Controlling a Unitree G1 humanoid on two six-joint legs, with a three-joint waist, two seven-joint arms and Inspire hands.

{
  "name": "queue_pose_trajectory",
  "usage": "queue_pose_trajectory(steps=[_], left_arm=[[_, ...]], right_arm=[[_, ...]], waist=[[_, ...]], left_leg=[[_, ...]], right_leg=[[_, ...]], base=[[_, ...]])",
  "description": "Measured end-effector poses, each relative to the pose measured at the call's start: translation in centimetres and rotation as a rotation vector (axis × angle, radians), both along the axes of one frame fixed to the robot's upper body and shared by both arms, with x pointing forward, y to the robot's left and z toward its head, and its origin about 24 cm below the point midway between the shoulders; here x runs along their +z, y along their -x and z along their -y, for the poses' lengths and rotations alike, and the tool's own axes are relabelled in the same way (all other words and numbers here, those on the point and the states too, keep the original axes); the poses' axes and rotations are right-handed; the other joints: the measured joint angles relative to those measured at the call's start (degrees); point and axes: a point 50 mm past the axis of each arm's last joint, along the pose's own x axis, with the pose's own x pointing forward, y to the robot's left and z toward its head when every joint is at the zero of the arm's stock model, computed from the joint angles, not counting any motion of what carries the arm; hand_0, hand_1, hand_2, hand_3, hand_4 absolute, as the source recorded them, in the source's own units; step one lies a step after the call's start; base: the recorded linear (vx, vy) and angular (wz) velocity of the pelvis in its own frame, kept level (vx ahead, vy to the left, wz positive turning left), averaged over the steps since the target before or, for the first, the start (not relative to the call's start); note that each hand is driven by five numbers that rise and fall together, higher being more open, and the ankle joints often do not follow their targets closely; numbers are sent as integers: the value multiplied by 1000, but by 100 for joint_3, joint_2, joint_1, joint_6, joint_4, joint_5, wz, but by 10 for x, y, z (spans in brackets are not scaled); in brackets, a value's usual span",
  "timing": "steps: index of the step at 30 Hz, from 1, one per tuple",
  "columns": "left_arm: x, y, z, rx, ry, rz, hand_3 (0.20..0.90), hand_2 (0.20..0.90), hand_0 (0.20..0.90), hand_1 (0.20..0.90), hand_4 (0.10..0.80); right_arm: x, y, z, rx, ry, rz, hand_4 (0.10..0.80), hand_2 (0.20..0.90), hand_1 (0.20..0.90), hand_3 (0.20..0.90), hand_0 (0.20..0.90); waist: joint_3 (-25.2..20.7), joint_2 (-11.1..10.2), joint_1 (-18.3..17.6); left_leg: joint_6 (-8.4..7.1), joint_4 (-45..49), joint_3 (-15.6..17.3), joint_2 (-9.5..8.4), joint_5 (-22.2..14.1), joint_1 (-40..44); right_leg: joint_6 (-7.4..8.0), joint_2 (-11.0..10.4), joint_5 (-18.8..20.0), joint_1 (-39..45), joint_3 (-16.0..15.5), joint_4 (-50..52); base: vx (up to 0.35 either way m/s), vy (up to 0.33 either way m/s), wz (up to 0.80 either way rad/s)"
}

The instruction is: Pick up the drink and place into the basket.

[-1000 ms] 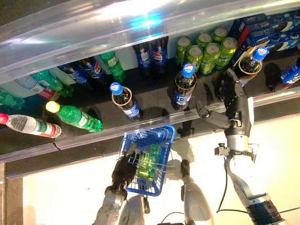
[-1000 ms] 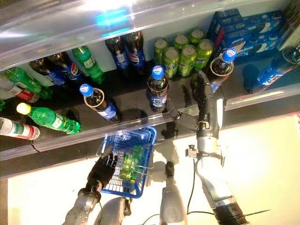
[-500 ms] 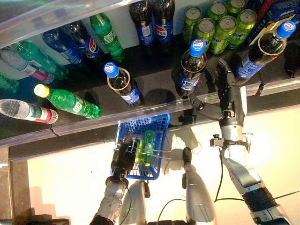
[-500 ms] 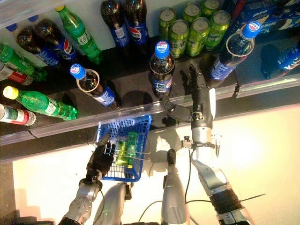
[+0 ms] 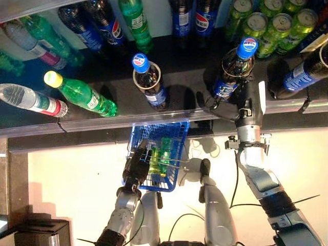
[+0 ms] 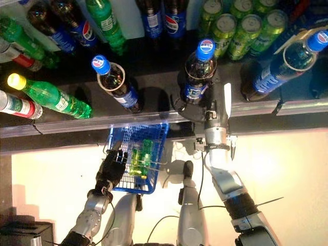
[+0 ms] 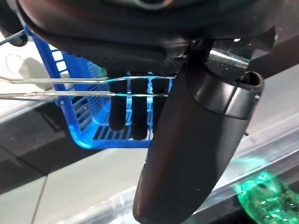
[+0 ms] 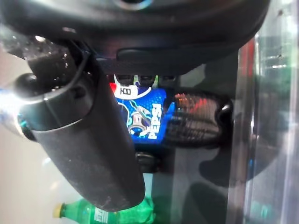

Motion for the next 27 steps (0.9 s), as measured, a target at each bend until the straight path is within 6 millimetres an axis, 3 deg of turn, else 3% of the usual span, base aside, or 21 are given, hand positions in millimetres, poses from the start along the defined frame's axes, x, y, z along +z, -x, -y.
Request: queue_pose_trajectory(steps=[11, 13, 14, 27], left_arm=[[10, -10, 0, -14, -10, 38, 200, 300, 300, 300, 100], [11, -11, 0, -15, -10, 42, 200, 300, 300, 300, 100], [11, -12, 1, -15, -10, 43, 200, 300, 300, 300, 100], [15, -16, -3, -40, -34, 52, 200, 300, 300, 300, 100]], right_arm=[[23, -16, 3, -72, -30, 65, 800, 900, 900, 900, 900], [26, -18, 3, -78, -34, 73, 130, 326, 326, 230, 326], [27, -19, 4, -83, -36, 77, 100, 300, 300, 200, 300], [37, -24, 6, -101, -28, 98, 100, 300, 300, 200, 300]], waist=[[0, -3, 159], [0, -3, 164], [0, -3, 175], [0, -2, 211]], left_leg=[[-11, 109, -143, -17, 9, -559], [-11, 110, -145, -19, 9, -574], [-11, 110, -145, -20, 9, -580], [-11, 279, -146, -50, 8, -774]], right_leg=[[-27, -37, -16, -517, -113, 187], [-27, -40, -15, -531, -120, 195], [-26, -43, -15, -539, -123, 204], [-45, -104, -112, -770, -115, 494]], base=[[6, -32, 5], [-26, -22, 3], [-47, -22, 1], [-4, -1, 1]])
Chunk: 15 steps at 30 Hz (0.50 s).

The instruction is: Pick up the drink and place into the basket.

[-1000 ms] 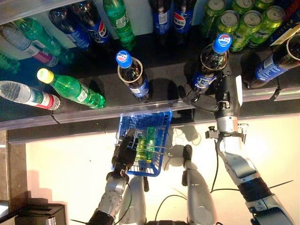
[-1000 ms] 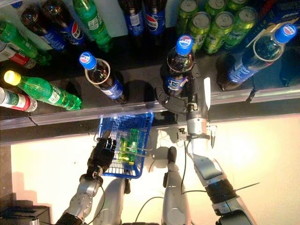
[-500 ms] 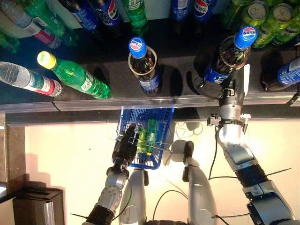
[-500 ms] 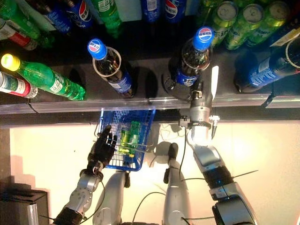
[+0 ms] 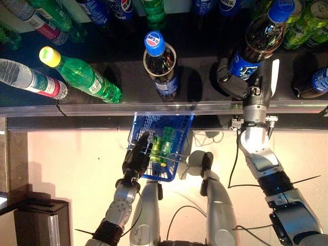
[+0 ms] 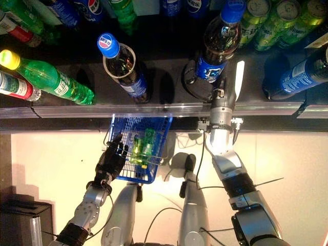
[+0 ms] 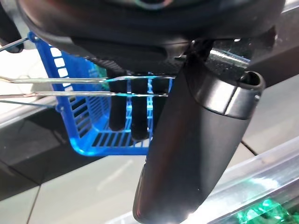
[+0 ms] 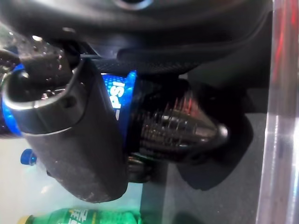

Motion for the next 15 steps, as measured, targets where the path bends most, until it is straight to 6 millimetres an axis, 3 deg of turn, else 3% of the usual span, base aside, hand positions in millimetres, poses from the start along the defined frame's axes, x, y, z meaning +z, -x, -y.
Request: queue_pose_trajectory(steps=[9, 15], left_arm=[[-1, 1, 0, -1, 0, -5, 200, 300, 300, 300, 100], [-4, 3, 0, -14, 3, -18, 200, 300, 300, 300, 100]], right_arm=[[-1, 0, 0, -1, 0, -4, 100, 300, 300, 200, 300], [-22, 2, 8, -27, 5, -79, 100, 300, 300, 200, 300]], waist=[[0, 0, -6], [1, -1, 16]], left_leg=[[-2, -2, 3, -5, 2, 30], [-12, -156, 8, -11, 25, 419]], right_leg=[[-2, -9, 10, 9, 5, 39], [4, -13, -16, 340, 4, 12]], base=[[0, 0, 0], [-5, 2, 0]])
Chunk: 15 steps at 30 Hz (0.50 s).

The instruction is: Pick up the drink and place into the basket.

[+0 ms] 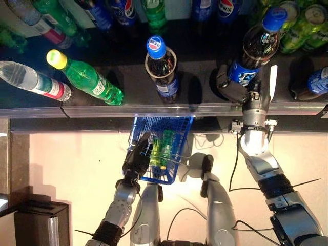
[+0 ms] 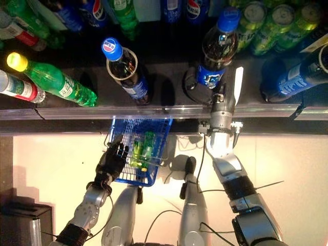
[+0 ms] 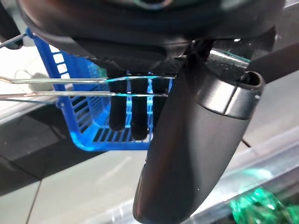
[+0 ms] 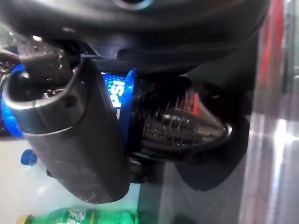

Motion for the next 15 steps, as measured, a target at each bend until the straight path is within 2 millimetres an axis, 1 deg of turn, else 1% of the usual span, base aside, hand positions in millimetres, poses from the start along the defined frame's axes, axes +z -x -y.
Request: queue_pose_trajectory(steps=[3, 6, 8, 12, 15], left_arm=[[-4, 3, -1, -1, 1, -15, 200, 300, 300, 300, 100], [-6, 5, -2, -4, 3, -26, 200, 300, 300, 300, 100], [-9, 9, -4, 3, 6, -39, 200, 300, 300, 300, 100], [-17, 17, -10, 18, 14, -75, 200, 300, 300, 300, 100], [-18, 19, -15, 27, 8, -81, 200, 300, 300, 300, 100]], right_arm=[[-12, 3, 4, -11, 2, -43, 100, 300, 300, 200, 300], [-16, 4, 6, -12, 3, -57, 100, 300, 300, 200, 300], [-22, 7, 7, -9, 5, -79, 100, 300, 300, 200, 300], [-41, 20, 7, 14, 0, -128, 100, 300, 300, 200, 300], [-48, 28, 5, 40, 7, -154, 100, 300, 300, 200, 300]], waist=[[0, -6, -18], [1, -10, -35], [2, -21, -38], [-10, -62, -70], [-11, -125, -83]], left_leg=[[-1, -223, 3, -6, 63, 279], [26, -497, 9, -5, 157, 514], [5, -727, 46, 2, 239, 716], [35, -1258, 146, 10, 355, 1234], [39, -1530, 211, 7, 409, 1491]], right_leg=[[5, 5, -2, 241, -16, -140], [18, 23, 69, 456, -44, -358], [35, 47, 141, 642, -48, -571], [111, 101, 353, 1173, -68, -1185], [155, 119, 434, 1429, -66, -1488]], base=[[0, 0, 0], [24, 10, 1], [51, 16, -3], [87, 19, -5], [89, 15, -5]])
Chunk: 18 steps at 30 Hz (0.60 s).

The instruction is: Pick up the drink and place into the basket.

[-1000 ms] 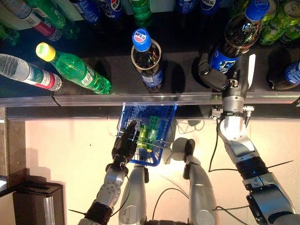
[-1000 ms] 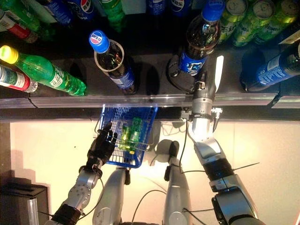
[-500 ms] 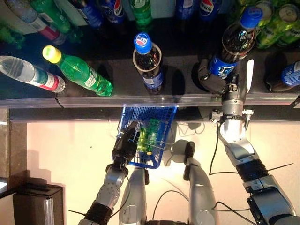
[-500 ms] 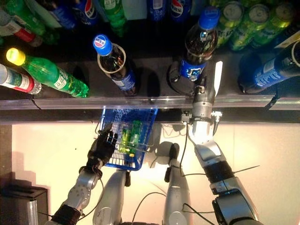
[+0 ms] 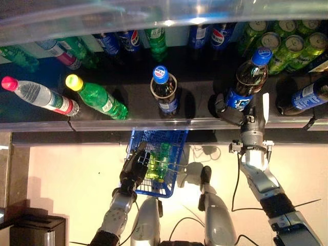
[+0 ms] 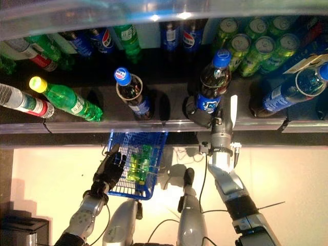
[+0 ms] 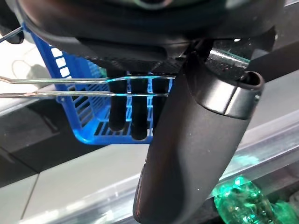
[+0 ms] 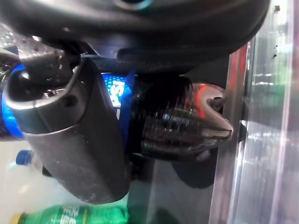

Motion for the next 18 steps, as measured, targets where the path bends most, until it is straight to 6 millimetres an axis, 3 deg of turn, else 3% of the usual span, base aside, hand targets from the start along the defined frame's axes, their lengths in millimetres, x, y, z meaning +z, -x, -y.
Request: queue_pose_trajectory(steps=[4, 11, 18], left_arm=[[-1, 2, -3, -9, -26, -6, 200, 300, 300, 300, 100], [3, 6, -16, -31, -125, 2, 200, 300, 300, 300, 100], [0, 15, -31, -33, -197, -28, 200, 300, 300, 300, 100]], right_arm=[[-11, 8, -1, 33, 11, -45, 100, 300, 300, 200, 300], [-11, 18, -6, 105, 26, -57, 100, 300, 300, 200, 300], [-25, 31, -4, 145, 39, -115, 100, 300, 300, 200, 300]], waist=[[-10, -33, -7], [-54, -163, -3], [-200, -414, -14]], left_leg=[[4, -286, 16, 6, 8, 393], [0, -395, 30, 34, -24, 796], [-10, -398, 54, 55, -52, 1067]], right_leg=[[62, 30, 43, 415, 25, -340], [100, 71, 68, 896, 48, -590], [97, 90, 48, 1127, 122, -595]], base=[[103, 0, 1], [121, 15, 2], [106, 30, -4]])
